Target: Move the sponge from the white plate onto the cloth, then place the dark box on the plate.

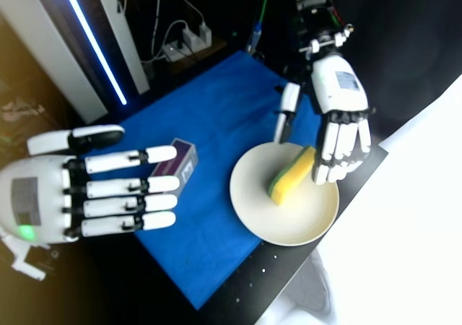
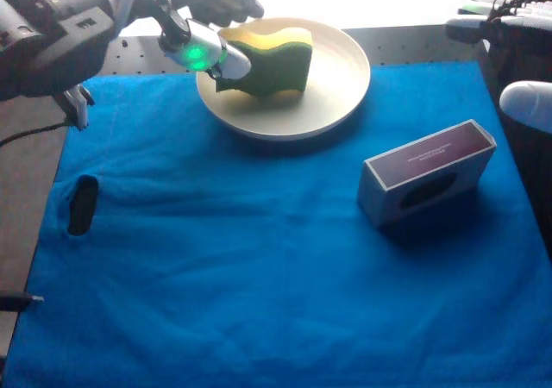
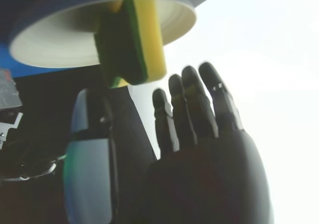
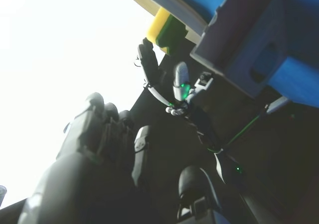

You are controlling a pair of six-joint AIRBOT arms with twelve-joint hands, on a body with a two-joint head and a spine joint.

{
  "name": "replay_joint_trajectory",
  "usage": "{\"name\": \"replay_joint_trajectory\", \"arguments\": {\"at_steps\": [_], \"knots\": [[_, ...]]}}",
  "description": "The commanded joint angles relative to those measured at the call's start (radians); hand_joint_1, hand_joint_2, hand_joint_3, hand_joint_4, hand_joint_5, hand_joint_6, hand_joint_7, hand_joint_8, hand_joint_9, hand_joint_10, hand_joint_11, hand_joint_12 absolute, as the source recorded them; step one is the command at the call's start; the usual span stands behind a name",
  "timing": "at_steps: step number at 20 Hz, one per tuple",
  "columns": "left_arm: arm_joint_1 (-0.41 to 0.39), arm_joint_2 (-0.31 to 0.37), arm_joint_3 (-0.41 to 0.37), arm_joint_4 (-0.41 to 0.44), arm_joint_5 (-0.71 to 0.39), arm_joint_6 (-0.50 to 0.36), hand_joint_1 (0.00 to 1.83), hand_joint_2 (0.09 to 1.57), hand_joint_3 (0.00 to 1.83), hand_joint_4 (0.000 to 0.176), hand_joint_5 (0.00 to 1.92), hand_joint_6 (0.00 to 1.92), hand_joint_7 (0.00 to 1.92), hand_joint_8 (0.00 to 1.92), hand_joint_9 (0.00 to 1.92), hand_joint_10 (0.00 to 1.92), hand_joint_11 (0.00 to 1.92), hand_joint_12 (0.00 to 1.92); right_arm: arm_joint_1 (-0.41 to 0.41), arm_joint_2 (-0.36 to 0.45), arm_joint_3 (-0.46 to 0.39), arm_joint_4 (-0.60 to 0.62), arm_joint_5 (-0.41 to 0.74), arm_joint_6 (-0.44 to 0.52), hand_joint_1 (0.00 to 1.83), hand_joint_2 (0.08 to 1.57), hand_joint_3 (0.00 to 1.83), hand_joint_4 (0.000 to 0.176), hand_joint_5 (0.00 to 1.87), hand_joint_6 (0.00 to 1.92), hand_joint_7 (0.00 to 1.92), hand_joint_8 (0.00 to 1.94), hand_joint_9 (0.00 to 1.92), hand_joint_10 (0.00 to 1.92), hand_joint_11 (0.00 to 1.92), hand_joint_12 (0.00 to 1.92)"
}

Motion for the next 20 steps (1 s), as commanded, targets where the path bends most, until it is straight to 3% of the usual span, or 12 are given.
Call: {"name": "replay_joint_trajectory", "arguments": {"at_steps": [1,2,3,4,5,8,10,12,15,17,18,20], "knots": [[-0.018,-0.011,0.01,-0.009,-0.086,-0.005,0.92,1.1,0.0,0.047,0.71,0.0,0.77,0.01,0.85,0.04,0.23,1.27,0.013,-0.001,0.003,0.043,0.113,0.006,0.16,1.35,0.01,0.142,0.34,0.0,0.27,0.0,0.15,0.0,0.09,0.01],[-0.019,-0.019,0.016,-0.004,-0.081,-0.005,0.97,1.11,0.0,0.0,0.77,0.01,0.86,0.03,0.92,0.08,0.22,1.4,0.013,-0.002,0.003,0.042,0.113,0.006,0.17,1.37,0.01,0.146,0.34,0.0,0.27,0.0,0.15,0.0,0.1,0.01],[-0.022,-0.025,0.021,0.003,-0.079,-0.005,1.18,1.16,0.0,0.0,0.83,0.78,0.93,1.0,0.97,0.19,0.26,1.5,0.013,-0.003,0.003,0.04,0.113,0.006,0.17,1.38,0.01,0.145,0.34,0.0,0.27,0.0,0.15,0.0,0.09,0.0],[-0.024,-0.027,0.021,0.005,-0.078,-0.005,1.22,1.18,0.0,0.0,0.79,1.01,0.91,1.27,0.88,0.49,0.19,1.56,0.013,-0.003,0.003,0.04,0.113,0.006,0.17,1.38,0.02,0.14,0.34,0.0,0.27,0.0,0.15,0.0,0.08,0.0],[-0.024,-0.029,0.022,0.005,-0.081,-0.005,1.22,1.18,0.0,0.0,0.82,1.01,0.89,1.32,0.84,0.73,0.21,1.57,0.013,-0.004,0.003,0.04,0.113,0.006,0.17,1.38,0.01,0.144,0.34,0.0,0.27,0.0,0.15,0.0,0.08,0.0],[-0.025,-0.029,0.021,-0.004,-0.098,-0.006,1.21,1.15,0.0,0.0,0.97,0.88,0.87,1.27,0.79,0.8,0.1,1.57,0.013,-0.009,0.003,0.04,0.113,0.012,0.19,1.41,0.02,0.171,0.34,0.0,0.27,0.0,0.16,0.0,0.1,0.01],[-0.019,-0.001,-0.019,-0.008,-0.141,-0.006,1.24,1.12,0.0,0.0,1.03,0.74,0.92,1.23,0.73,0.98,0.22,1.62,0.013,-0.011,0.002,0.04,0.113,0.018,0.2,1.43,0.01,0.156,0.33,0.0,0.27,0.0,0.17,0.01,0.12,0.02],[-0.007,0.041,-0.073,-0.015,-0.197,-0.006,1.24,1.1,0.0,0.0,1.09,0.67,0.97,1.14,0.82,0.76,0.38,1.43,0.013,-0.011,0.001,0.04,0.113,0.023,0.22,1.43,0.01,0.161,0.34,0.0,0.27,0.0,0.18,0.0,0.12,0.01],[0.016,0.125,-0.175,-0.037,-0.325,-0.006,1.26,1.08,0.0,0.0,1.24,0.38,0.94,1.19,0.54,1.02,0.03,1.66,0.013,-0.011,-0.005,0.041,0.113,0.026,0.22,1.41,0.0,0.17,0.35,0.0,0.27,0.0,0.17,0.0,0.14,0.02],[0.044,0.214,-0.267,-0.041,-0.43,-0.005,1.24,1.1,0.0,0.0,1.19,0.54,0.88,1.22,0.51,1.09,0.02,1.82,0.013,-0.01,-0.009,0.041,0.113,0.028,0.23,1.39,0.0,0.163,0.36,0.01,0.29,0.01,0.18,0.01,0.14,0.02],[0.064,0.265,-0.322,-0.04,-0.48,-0.001,1.25,1.1,0.0,0.0,1.15,0.56,0.9,1.26,0.67,1.1,0.37,1.71,0.013,-0.01,-0.01,0.041,0.113,0.032,0.22,1.39,0.0,0.151,0.36,0.01,0.3,0.01,0.19,0.01,0.14,0.02],[0.131,0.378,-0.436,-0.051,-0.572,0.02,1.26,1.09,0.0,0.0,1.18,0.48,0.95,1.22,0.82,1.01,0.6,1.55,0.013,-0.006,-0.015,0.041,0.113,0.036,0.22,1.39,0.0,0.144,0.38,0.01,0.31,0.01,0.21,0.01,0.17,0.03]]}}
